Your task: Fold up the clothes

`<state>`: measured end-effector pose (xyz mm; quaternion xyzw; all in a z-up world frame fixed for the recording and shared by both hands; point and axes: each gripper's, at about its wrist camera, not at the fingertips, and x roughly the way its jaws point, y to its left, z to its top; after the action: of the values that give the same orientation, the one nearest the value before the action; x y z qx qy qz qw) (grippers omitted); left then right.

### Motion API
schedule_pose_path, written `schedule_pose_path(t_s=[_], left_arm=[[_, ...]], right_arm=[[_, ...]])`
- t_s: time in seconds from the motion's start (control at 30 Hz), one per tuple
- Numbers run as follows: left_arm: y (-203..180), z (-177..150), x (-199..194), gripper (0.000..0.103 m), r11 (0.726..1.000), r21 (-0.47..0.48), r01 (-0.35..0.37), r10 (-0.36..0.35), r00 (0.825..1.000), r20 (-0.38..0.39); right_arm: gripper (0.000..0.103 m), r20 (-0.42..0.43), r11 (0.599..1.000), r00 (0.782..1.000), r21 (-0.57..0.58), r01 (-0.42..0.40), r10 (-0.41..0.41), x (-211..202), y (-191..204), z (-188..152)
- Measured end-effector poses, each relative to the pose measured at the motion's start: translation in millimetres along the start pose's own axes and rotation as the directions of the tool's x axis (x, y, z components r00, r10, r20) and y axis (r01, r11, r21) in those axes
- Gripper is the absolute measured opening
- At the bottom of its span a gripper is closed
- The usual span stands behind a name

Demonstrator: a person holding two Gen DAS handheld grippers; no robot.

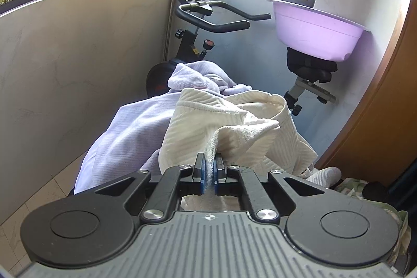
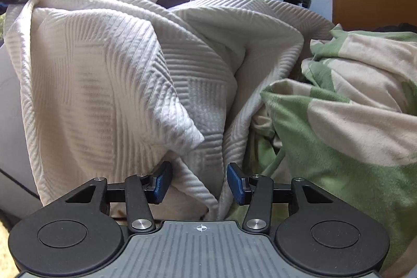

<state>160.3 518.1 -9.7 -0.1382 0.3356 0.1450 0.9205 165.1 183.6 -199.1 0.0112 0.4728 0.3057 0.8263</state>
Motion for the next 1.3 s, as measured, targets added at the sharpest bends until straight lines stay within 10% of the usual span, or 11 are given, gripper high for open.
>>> schedule_pose_path(t_s=[0.43,0.6,0.73,0.8,1.0,1.17,1.23,1.3], left_arm=[[0,-5,22,0.009,1.000,-0.007,-0.008,0.007,0.994,-0.106],[-9,-6,26,0.073,0.998,0.003,0.057,-0.056,0.983,-0.173],[-25,-13,31,0.077,0.995,0.051,0.089,-0.076,0.975,-0.211],[-33,-18,37,0.077,0.993,0.049,0.110,-0.095,0.965,-0.243],[-54,-31,49,0.095,0.985,0.097,0.141,-0.106,0.948,-0.300],[-55,-30,51,0.094,0.985,0.117,0.126,-0.088,0.954,-0.287],[-55,-30,52,0.066,0.985,0.125,0.120,-0.080,0.956,-0.282],[-56,-30,52,0.017,0.984,0.134,0.114,-0.073,0.958,-0.277]], right_arm=[[0.045,-0.036,1.000,0.999,-0.014,-0.009,0.009,22,10,-15],[0.045,-0.030,0.984,0.999,-0.176,0.030,-0.036,15,24,-22],[0.040,-0.004,0.974,0.998,-0.217,0.064,-0.066,13,25,-25],[0.020,0.001,0.977,0.998,-0.203,0.065,-0.066,18,24,-24],[0.027,0.005,0.972,0.995,-0.211,0.102,-0.103,35,28,-30],[0.027,0.006,0.985,0.998,-0.161,0.069,-0.069,31,18,-32],[0.010,-0.004,0.994,1.000,-0.112,0.021,-0.022,26,14,-27],[0.008,0.033,0.999,0.999,0.008,-0.035,0.035,15,5,-21]])
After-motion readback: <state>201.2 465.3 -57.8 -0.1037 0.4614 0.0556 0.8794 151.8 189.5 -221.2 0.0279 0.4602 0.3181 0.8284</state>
